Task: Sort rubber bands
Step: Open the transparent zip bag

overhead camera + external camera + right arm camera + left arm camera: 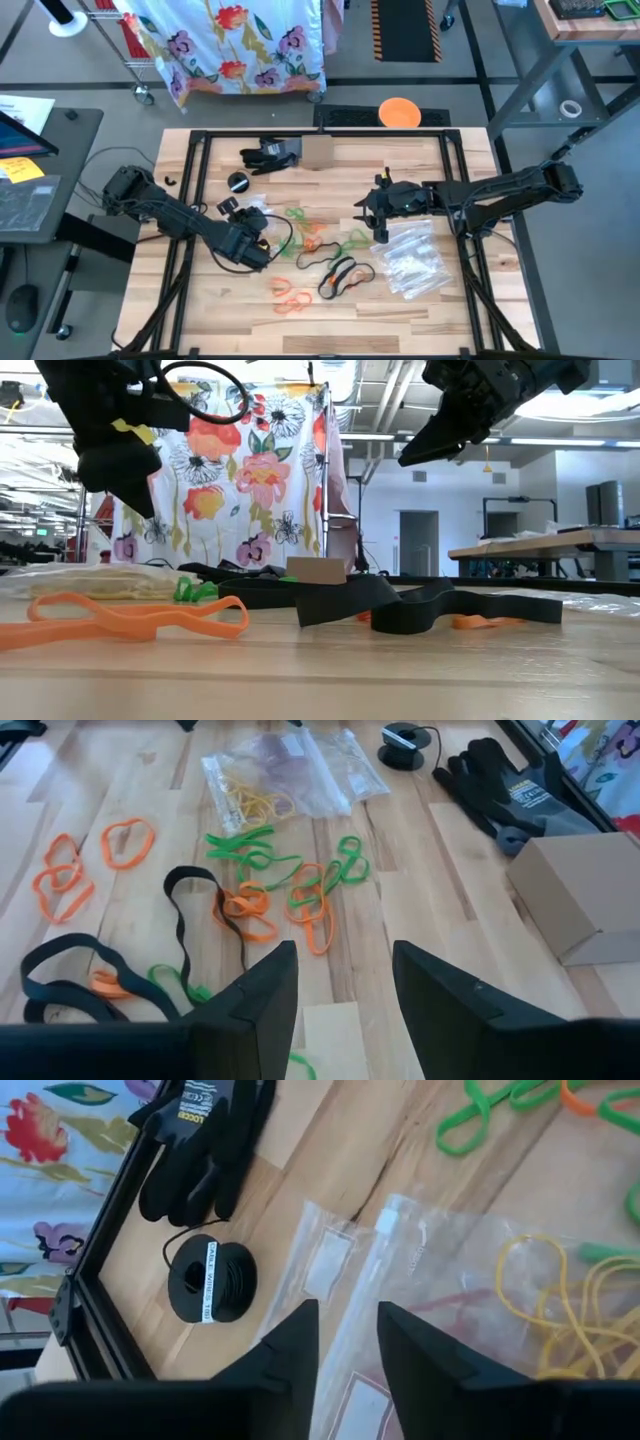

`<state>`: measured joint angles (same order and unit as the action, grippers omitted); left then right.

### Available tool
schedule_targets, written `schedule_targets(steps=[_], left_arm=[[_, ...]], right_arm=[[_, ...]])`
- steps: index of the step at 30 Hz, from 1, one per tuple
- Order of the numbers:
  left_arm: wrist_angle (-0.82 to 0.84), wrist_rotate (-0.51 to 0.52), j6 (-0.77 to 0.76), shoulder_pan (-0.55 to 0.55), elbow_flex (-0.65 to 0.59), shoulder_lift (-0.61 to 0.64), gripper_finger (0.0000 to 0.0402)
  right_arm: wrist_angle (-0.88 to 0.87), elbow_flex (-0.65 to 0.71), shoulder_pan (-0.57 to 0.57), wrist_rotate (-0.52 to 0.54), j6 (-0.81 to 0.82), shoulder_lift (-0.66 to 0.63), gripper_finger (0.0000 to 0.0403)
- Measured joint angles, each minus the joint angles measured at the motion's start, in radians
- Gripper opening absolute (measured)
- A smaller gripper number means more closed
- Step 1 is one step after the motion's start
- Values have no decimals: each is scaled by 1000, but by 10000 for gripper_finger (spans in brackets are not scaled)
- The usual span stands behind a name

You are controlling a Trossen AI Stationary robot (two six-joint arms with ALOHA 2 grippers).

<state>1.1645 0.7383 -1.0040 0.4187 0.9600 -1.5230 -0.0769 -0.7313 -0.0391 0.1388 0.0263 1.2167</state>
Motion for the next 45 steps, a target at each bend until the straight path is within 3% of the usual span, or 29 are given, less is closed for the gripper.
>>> schedule_targets(steps=[4, 7, 10, 15, 21, 25, 27, 29, 36, 40, 45], left_arm=[[-32, 4, 15, 1, -1, 0, 108], [-209, 4, 113, 14, -1, 0, 109], [-452, 1, 304, 23, -1, 0, 109], [-849, -33, 665, 35, -1, 0, 109], [-1198, -160, 1042, 8, 0, 0, 109], [-1243, -165, 1175, -33, 0, 11, 109], [-1242, -152, 1209, -63, 0, 28, 109], [-1254, -134, 1213, -102, 0, 43, 109], [-1228, -159, 1121, -202, 0, 55, 109], [-1156, -211, 1124, -212, 0, 55, 109], [-1185, -211, 1203, -206, 1, 55, 109]], right_arm=[[0, 0, 2, 0, 9, 0, 159], [-25, -1, 0, 0, 34, 0, 159], [-143, -1, -1, -2, 53, -10, 159], [-451, 1, -7, -36, 237, -17, 159], [-436, 51, -35, -36, 296, 11, 159], [-309, 50, -31, -40, 283, 53, 159], [-297, 48, -31, -90, 283, 74, 159], [-340, 49, -37, -136, 283, 99, 159], [-363, 50, -41, -138, 306, 184, 159], [-369, 50, -38, -138, 349, 242, 159], [-372, 45, -38, -138, 383, 303, 159]])
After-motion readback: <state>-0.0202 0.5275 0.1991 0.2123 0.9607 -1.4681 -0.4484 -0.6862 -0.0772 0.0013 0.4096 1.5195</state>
